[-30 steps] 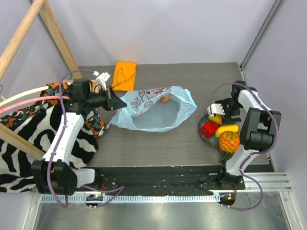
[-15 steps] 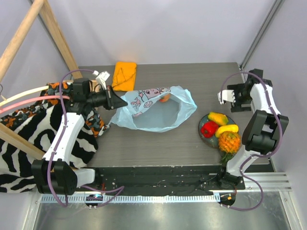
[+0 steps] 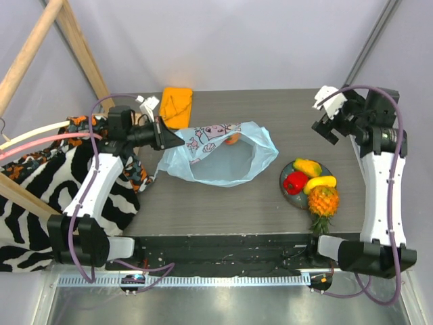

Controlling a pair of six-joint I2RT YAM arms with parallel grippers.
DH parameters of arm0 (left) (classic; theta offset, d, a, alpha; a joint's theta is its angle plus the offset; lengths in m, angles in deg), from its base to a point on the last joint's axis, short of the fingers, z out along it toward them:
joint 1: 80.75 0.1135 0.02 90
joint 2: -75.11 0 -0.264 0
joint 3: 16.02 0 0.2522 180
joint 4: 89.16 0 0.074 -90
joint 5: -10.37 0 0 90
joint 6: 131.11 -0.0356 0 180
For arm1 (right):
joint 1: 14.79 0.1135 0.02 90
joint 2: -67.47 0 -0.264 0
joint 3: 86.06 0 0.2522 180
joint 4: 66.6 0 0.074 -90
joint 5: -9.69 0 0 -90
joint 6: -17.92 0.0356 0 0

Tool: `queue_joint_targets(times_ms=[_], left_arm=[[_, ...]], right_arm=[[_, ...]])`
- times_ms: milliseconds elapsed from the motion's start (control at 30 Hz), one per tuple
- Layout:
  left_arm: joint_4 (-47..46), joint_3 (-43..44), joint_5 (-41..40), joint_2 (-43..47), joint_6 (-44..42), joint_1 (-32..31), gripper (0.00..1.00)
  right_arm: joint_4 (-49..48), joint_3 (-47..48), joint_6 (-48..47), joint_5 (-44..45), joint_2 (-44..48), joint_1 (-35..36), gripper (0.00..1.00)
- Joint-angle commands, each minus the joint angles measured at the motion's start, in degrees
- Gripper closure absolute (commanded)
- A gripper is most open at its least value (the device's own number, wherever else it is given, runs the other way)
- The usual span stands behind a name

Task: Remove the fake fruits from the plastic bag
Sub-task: Adjust the fake fruit on the plate.

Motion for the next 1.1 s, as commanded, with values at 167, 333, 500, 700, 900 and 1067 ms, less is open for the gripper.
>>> queue_joint_targets(times_ms=[167,333,500,700,900,1067], left_arm=[[-5.6,5.9,2.8,-4.2,2.6,-1.8,0.98],[-7.6,5.6,3.6,-5.9,3.0,-2.3,0.96],[-8.7,3.6,3.7,-5.8,3.0,-2.4,0.96],[-9.5,1.9,4.4,-5.8,2.9,-2.4,0.95],[-10.0,1.7,5.2,-6.9,2.5,-2.4,0.97],[-10.1,1.8,5.2,-7.5,2.4,-2.3,0.98]], right_arm=[[27.4,5.6,47.3,8.0,-4.2,-1.6,0.0],[31.9,0.5,47.1,13.5,-3.1,-1.8,0.0],[36.7,-4.8,44.6,14.7,-1.4,-1.8,0.0],[38.6,-9.9,42.7,19.4,-1.7,-1.8,0.0],[38.6,-15.1,41.7,19.8,-3.6,-1.8,0.0],[38.5,-18.0,41.7,19.1,-4.6,-1.6,0.0]])
